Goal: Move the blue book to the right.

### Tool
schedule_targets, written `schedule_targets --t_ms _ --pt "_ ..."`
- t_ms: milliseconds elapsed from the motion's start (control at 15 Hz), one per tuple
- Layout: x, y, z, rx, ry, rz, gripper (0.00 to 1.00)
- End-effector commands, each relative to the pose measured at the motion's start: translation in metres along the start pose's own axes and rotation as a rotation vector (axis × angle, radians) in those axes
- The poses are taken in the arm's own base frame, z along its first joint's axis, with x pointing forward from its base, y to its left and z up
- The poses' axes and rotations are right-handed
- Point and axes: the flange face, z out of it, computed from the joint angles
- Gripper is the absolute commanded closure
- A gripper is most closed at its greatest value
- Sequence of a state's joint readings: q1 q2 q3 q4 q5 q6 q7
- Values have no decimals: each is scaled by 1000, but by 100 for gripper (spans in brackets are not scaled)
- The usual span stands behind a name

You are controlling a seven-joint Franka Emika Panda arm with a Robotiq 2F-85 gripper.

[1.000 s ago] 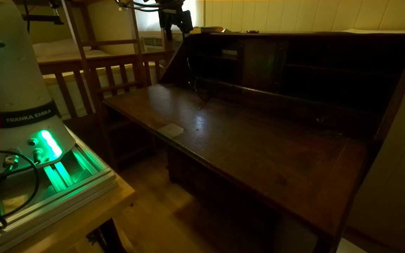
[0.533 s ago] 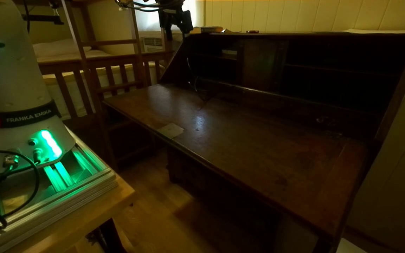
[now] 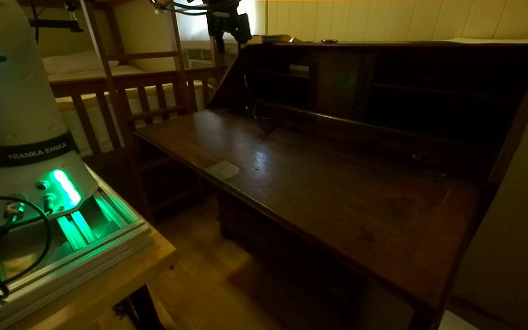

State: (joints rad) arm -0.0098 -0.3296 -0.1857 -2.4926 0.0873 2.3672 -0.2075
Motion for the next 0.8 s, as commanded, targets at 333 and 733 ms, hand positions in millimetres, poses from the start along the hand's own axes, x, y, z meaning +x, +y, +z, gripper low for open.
schedule_targets --t_ms 333,733 --pt "0 0 -1 0 -1 0 0" --pt "51 3 -19 101 52 283 0"
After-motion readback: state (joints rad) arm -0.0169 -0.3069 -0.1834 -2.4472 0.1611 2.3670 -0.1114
